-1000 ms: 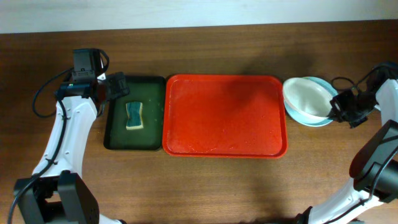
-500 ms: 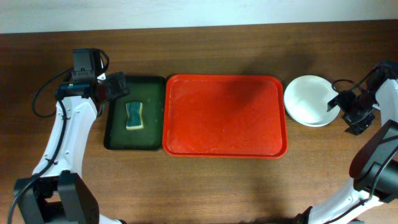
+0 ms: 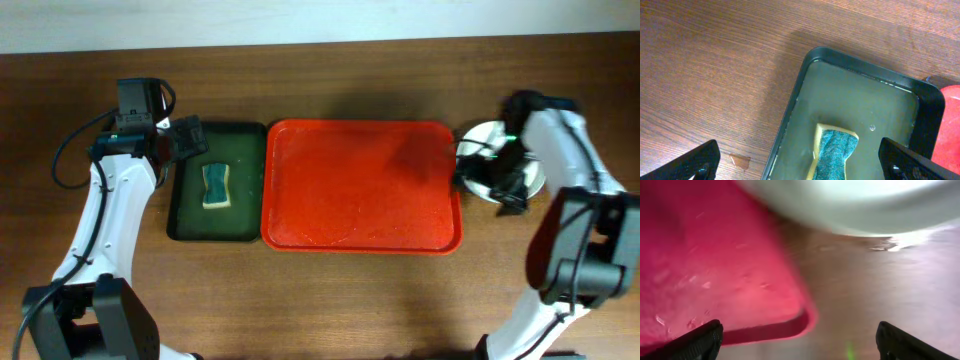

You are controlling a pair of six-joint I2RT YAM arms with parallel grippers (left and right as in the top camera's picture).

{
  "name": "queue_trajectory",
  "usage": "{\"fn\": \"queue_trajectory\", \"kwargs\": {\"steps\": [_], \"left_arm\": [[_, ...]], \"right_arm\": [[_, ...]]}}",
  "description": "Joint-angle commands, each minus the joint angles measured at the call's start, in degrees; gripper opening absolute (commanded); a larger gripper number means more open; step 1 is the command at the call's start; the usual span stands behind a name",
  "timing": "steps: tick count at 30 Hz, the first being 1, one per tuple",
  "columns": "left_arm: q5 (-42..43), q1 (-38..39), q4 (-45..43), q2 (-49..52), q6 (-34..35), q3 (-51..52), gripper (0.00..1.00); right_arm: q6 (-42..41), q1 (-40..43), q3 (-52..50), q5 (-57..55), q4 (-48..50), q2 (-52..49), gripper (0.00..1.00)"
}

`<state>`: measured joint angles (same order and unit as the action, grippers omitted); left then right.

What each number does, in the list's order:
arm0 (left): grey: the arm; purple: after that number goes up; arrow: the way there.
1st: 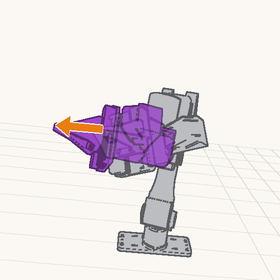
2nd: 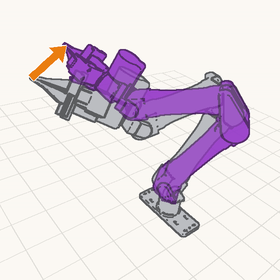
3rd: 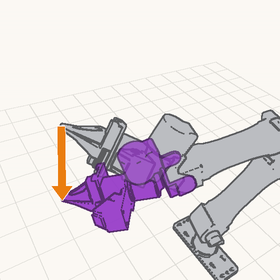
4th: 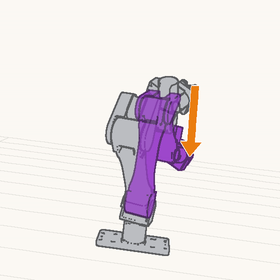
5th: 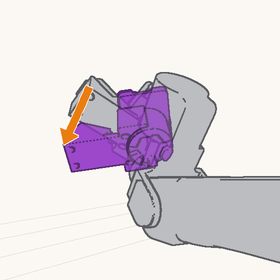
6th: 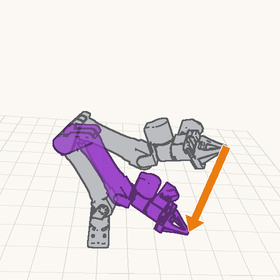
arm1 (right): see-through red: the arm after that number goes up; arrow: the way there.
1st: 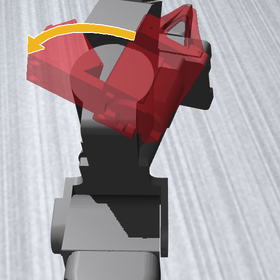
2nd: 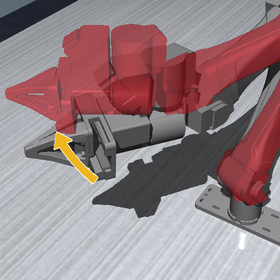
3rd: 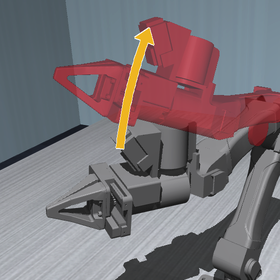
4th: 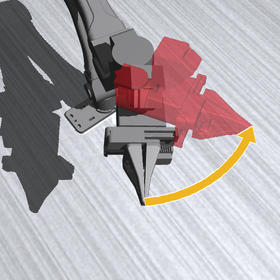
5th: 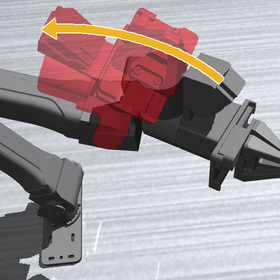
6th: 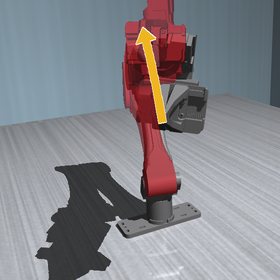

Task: Clean dirty plates on tray and stack at the side
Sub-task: 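Release the white plate and withdraw the right gripper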

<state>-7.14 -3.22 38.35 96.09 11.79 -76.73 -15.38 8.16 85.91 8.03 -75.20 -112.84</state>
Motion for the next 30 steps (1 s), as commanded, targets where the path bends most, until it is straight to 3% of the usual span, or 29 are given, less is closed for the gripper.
{"fn": "queue_trajectory", "kwargs": {"steps": [1, 3, 7, 22, 30], "left_arm": [[-0.42, 0.07, 0.04, -0.33, 0.57, -0.33, 0.99], [-0.42, 0.07, 0.04, -0.33, 0.57, -0.33, 0.99], [-0.42, 0.07, 0.04, -0.33, 0.57, -0.33, 0.99], [-0.39, 0.07, 0.04, -0.33, 0.57, -0.33, 0.99], [-0.42, 0.07, 0.04, -0.33, 0.57, -0.33, 0.99]], "right_arm": [[6.27, -9.03, -0.57, 0.28, 1.29, -0.13, 0.99], [11.78, -14.97, -0.57, -0.31, 4.07, -0.13, 0.99], [12.39, -20.68, -0.57, -3.8, 5.62, -0.13, 0.99], [12.39, -20.74, -0.61, -3.82, 5.64, 0.83, 0.99], [12.39, -20.74, -0.61, -3.82, 5.62, 25.03, 0.99]]}}
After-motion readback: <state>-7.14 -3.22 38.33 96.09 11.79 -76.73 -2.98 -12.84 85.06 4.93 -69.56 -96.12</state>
